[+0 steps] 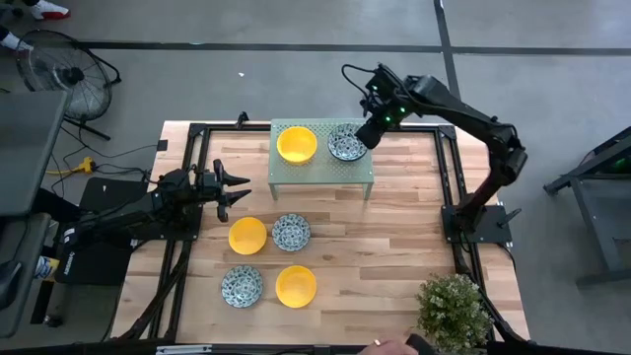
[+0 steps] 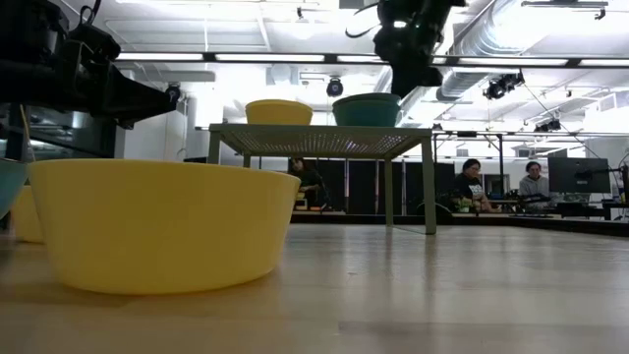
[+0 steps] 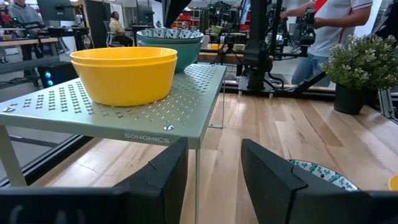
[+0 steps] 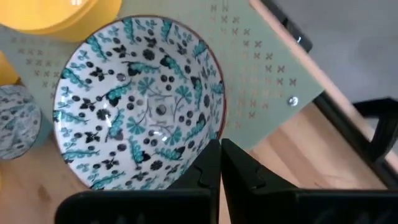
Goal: Pick & Place Mini bowls
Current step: Stack the blue patterned bowl on the blue bowl on the shelf
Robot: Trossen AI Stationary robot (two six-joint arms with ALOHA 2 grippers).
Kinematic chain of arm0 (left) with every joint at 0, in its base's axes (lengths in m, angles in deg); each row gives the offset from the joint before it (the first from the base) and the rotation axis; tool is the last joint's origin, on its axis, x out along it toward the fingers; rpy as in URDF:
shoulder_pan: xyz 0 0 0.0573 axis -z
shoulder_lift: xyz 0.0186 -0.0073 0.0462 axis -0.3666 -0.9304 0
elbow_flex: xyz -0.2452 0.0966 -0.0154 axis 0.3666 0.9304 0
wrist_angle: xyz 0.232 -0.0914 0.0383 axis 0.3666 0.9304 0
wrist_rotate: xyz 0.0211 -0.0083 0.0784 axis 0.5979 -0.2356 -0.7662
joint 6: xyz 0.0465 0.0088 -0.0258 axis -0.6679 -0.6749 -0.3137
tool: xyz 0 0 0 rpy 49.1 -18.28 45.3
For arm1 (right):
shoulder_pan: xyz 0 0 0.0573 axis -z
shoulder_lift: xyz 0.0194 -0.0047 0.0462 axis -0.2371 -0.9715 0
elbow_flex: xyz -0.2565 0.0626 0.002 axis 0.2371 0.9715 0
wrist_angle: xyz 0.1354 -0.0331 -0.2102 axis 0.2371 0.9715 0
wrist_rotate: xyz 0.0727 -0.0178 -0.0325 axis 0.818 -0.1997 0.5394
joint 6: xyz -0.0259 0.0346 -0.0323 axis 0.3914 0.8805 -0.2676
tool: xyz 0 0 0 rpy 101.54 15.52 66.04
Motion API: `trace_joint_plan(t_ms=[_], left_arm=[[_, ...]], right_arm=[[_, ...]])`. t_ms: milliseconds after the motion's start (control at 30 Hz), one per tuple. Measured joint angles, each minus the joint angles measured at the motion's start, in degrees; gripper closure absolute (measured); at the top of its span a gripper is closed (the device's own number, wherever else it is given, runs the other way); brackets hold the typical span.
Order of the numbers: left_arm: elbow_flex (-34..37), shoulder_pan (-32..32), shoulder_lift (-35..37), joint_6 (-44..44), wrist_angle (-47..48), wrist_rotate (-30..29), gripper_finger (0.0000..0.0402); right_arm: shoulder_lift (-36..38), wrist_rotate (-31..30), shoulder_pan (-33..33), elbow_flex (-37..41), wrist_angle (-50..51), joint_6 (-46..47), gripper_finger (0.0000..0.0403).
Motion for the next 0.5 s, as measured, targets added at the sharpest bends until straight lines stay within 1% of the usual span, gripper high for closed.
trace_joint_plan(t_ms=[100,167,367,500], left_arm=[[0.0,0.0,0.0,0.0,0.0,0.0,0.0255],[0.0,0.0,0.0,0.0,0.0,0.0,0.0255],[0.0,0.0,0.0,0.0,0.0,0.0,0.0255],[0.0,0.0,0.0,0.0,0.0,0.0,0.0255]], right_arm=[[4.0,-3.1,-0.8,6.0,-5.6,-0.1,0.0403],[6.4,-4.0,-1.3,9.4,-8.9,0.5,0.0403],[11.1,-4.1,-2.5,18.3,-15.0,3.6,0.0403],[12.7,-3.6,-2.9,21.2,-18.8,4.9,0.0402]])
